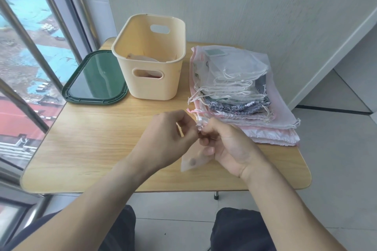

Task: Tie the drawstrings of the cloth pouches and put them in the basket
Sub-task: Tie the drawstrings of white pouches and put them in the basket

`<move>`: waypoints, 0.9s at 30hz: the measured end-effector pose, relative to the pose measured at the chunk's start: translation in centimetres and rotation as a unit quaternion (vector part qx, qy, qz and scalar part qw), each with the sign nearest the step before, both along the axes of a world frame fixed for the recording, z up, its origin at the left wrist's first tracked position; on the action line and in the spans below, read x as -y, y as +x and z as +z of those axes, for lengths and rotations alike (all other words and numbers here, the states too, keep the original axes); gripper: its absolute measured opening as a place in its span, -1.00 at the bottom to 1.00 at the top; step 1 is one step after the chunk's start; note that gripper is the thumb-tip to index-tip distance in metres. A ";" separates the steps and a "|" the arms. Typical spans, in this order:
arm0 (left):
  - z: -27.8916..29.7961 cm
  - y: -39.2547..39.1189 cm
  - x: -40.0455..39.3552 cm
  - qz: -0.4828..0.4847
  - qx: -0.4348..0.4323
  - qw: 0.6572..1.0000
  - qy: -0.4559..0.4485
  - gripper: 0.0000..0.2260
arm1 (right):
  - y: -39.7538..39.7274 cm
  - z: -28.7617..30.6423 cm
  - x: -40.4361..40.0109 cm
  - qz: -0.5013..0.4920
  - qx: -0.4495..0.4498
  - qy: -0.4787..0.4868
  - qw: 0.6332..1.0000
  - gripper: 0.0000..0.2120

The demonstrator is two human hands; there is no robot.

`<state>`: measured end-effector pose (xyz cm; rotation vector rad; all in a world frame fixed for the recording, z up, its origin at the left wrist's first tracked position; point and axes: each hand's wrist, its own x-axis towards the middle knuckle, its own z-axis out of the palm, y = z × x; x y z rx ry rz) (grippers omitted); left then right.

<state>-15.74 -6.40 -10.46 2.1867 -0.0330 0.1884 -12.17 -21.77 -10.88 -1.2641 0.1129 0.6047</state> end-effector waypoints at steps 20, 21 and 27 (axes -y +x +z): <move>0.3 -0.2 -1.3 -0.078 0.052 0.989 0.111 -0.92 | -0.1 0.7 0.1 0.034 -0.022 -0.070 0.997 -0.79; 0.4 -0.1 -1.3 -0.076 0.038 0.993 0.083 -0.92 | -0.1 0.7 0.0 0.011 -0.015 -0.058 0.998 -0.73; 0.1 -0.1 -1.2 -0.078 0.027 0.993 0.082 -0.92 | -0.3 0.7 -0.1 -0.030 -0.017 -0.039 0.999 -0.72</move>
